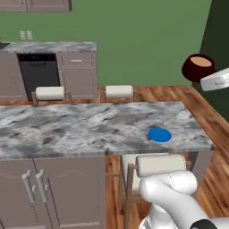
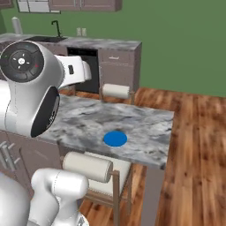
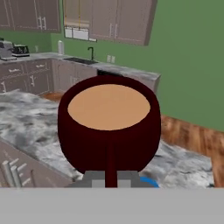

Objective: Pick the cup of tea, navigate to the dining table, and place it on the saucer.

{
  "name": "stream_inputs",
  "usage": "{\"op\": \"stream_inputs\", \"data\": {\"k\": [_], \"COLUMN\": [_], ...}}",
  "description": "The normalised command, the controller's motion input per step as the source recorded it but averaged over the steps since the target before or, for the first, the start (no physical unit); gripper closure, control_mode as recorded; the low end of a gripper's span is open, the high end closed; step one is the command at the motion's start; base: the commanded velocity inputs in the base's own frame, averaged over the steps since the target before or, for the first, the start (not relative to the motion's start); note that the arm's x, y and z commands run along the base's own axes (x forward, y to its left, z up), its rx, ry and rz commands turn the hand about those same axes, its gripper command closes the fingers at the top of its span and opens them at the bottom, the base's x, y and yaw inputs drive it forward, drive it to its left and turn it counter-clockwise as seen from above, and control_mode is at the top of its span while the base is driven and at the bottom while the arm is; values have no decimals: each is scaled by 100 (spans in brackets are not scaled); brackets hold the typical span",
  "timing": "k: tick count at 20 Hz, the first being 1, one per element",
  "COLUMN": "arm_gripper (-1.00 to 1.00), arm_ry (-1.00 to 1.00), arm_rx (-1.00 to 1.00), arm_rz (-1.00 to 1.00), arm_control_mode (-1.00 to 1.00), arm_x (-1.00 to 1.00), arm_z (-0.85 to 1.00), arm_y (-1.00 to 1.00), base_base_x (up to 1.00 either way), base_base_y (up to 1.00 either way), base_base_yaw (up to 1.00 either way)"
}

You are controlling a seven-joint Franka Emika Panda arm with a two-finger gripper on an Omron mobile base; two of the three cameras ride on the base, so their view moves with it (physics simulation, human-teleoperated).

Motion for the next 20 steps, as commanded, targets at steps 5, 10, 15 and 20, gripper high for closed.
{"op": "stream_inputs", "data": {"k": [5, 10, 15, 20], "arm_gripper": [100, 100, 100, 100], "arm_ry": [0, 0, 0, 0], "arm_rx": [0, 0, 0, 0], "arm_rz": [0, 0, 0, 0], "arm_control_mode": [100, 100, 100, 100], "arm_x": [0, 0, 0, 0], "arm_z": [0, 0, 0, 0], "arm_y": [0, 0, 0, 0], "base_base_x": [53, 47, 50, 52], "base_base_y": [-17, -14, -22, -27], "base_base_yaw": [-23, -26, -28, -24]}}
